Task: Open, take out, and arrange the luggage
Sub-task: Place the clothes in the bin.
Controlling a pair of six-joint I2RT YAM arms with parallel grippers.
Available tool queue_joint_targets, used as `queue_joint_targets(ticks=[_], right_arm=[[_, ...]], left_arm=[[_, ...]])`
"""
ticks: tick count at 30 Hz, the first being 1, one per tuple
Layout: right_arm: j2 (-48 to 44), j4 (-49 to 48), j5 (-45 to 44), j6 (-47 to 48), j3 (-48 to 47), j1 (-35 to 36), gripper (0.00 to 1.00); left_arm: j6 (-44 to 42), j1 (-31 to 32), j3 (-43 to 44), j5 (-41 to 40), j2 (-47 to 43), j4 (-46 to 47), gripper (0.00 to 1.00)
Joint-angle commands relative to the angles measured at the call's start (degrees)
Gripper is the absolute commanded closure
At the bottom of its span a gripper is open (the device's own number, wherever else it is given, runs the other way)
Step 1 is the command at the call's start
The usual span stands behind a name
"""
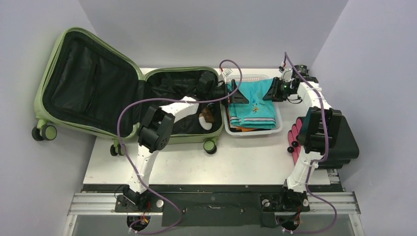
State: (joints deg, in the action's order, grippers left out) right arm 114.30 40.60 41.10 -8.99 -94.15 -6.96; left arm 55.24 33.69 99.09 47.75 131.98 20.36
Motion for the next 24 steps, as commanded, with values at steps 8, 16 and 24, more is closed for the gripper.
queue_joint_targets(ticks=[8,16,24], right_arm=[[-9.96,-1.90,-10.48,4.91,-4.67,0.20,0.49],[-16.21,-8.01,-11.50,-0.72,-5.70,0.03,0.55],[-11.95,-16.28,-3.43,-11.15,-5.61,4.24,0.76]], left_arm=[[-6.61,-4.53,-1.09,2.46,-7.74,-8.62,0.04],[-6.98,-8.59,4.79,5.44,-11.91,-9.63,0.04],[-1.01,-7.31,1.31,10.56,-14.59,0.96,0.04]])
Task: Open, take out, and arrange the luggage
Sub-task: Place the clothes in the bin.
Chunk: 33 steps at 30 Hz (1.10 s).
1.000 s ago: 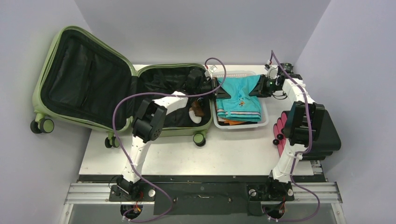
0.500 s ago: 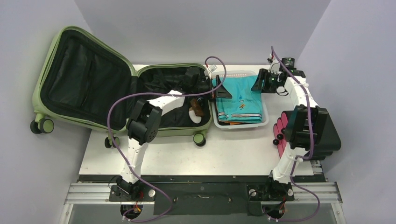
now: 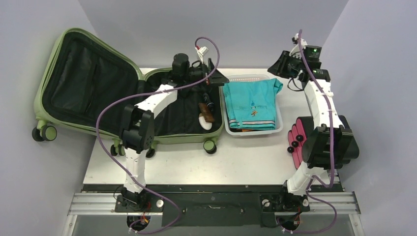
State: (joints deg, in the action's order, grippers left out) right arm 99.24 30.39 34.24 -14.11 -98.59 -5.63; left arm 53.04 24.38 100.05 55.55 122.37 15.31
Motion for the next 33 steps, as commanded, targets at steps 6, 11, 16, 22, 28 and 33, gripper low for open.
queue_joint_targets(ticks=[6,11,16,22,28,33], right_arm=[[9.30,-10.67,4.74,-10.15,-1.26,8.31,0.86],[18.37,-9.21,4.34,-12.73,-3.92,12.14,0.95],[26.41,-3.06,-2.03,-9.51,-4.99,14.40,0.99],[21.36,-2.50,-3.11,-6.23,-6.70,14.64,0.99],[9.80,1.61,-8.92,0.78,-9.68,11.76,0.98],[4.95,5.49,-17.90,7.34,-5.96,9.29,0.98]], left_arm=[[10.41,1.19,-3.98,3.16,-3.78,19.01,0.04],[8.00,-0.31,-1.84,4.70,-5.14,16.83,0.04],[5.73,-1.48,-2.99,6.09,-6.93,14.61,0.04],[4.44,-3.56,-4.01,7.41,-8.06,12.64,0.04],[4.60,-6.56,-3.48,8.55,-10.21,12.53,0.04],[4.79,-9.02,-3.74,10.15,-12.39,12.60,0.04]])
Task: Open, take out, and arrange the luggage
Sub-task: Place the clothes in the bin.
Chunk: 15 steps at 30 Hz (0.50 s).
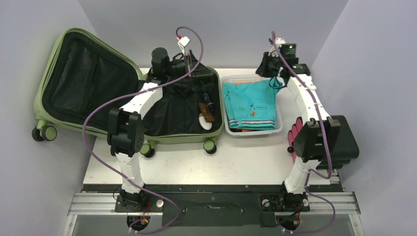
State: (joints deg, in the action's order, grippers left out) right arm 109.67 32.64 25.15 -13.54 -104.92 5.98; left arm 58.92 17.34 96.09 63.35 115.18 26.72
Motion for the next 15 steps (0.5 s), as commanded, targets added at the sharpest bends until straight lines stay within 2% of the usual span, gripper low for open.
queue_joint_targets(ticks=[1,9,15], right_arm=[[-5.41,3.58,-9.42,7.74,1.06,-2.84,0.98],[-0.28,6.13,-14.04,11.12,7.58,-3.28,0.98],[6.82,8.16,-18.32,12.94,6.31,-1.45,0.98]], left_arm=[[-1.13,-2.72,-0.36,2.59,-5.85,1.17,0.04],[-1.40,-6.91,-6.84,4.28,-10.43,2.04,0.04],[-0.87,-9.56,-12.12,4.83,-13.72,4.47,0.04]])
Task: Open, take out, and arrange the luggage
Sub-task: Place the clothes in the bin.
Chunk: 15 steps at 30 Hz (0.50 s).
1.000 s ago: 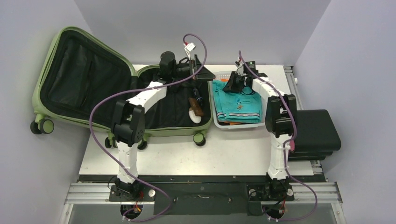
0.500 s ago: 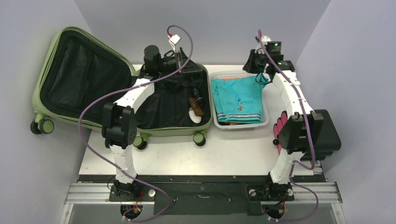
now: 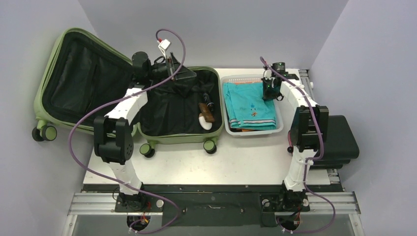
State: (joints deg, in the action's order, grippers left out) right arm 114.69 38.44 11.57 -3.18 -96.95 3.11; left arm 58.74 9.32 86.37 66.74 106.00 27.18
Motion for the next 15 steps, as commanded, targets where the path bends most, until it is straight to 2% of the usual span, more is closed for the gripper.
queue_joint_targets(ticks=[1,7,15], right_arm=[[3.57,2.84,-5.30,2.66,-2.24,1.67,0.98],[6.32,5.63,-6.31,2.74,-5.57,3.29,0.98],[-5.94,5.78,-5.61,4.95,-9.20,5.61,0.98]], left_arm=[[-0.58,-2.06,-2.90,1.52,-4.82,4.37,0.04],[2.04,-3.02,-6.27,2.21,-6.71,8.14,0.04],[2.84,-3.17,-6.89,3.22,-7.82,9.57,0.04]])
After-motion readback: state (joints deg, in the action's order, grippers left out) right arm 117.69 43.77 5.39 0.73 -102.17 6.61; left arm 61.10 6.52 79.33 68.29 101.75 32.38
